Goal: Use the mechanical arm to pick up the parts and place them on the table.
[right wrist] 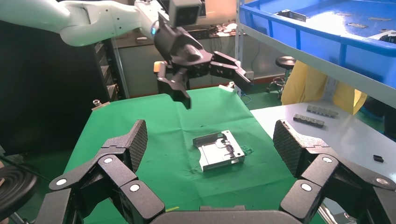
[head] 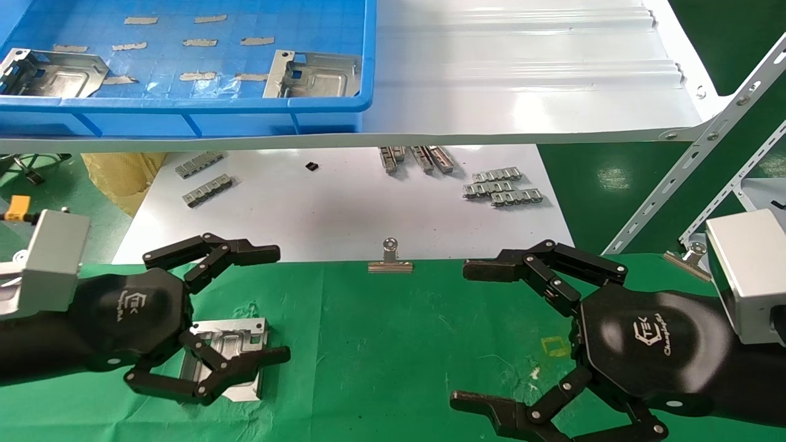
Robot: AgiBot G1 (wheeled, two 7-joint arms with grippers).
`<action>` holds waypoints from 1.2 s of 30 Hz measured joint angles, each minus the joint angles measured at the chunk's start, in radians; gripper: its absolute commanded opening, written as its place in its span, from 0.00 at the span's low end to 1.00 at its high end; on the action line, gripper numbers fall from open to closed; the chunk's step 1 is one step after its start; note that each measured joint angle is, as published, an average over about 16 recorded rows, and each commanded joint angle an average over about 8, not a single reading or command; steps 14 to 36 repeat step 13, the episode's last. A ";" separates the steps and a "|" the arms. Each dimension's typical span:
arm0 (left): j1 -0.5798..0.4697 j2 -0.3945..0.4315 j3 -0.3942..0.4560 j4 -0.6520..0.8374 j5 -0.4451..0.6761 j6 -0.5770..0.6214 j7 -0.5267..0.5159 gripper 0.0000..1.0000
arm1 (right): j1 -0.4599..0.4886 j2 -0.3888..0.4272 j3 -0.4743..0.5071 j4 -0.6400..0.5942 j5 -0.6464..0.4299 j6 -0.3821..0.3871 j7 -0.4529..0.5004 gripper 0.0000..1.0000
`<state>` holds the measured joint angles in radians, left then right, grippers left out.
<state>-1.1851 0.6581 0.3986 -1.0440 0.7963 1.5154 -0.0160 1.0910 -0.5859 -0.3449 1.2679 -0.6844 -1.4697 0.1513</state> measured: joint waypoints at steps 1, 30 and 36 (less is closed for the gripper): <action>0.010 -0.004 -0.010 -0.021 -0.006 -0.002 -0.015 1.00 | 0.000 0.000 0.000 0.000 0.000 0.000 0.000 1.00; 0.086 -0.037 -0.093 -0.188 -0.051 -0.015 -0.134 1.00 | 0.000 0.000 0.000 0.000 0.000 0.000 0.000 1.00; 0.086 -0.037 -0.093 -0.188 -0.051 -0.015 -0.134 1.00 | 0.000 0.000 0.000 0.000 0.000 0.000 0.000 1.00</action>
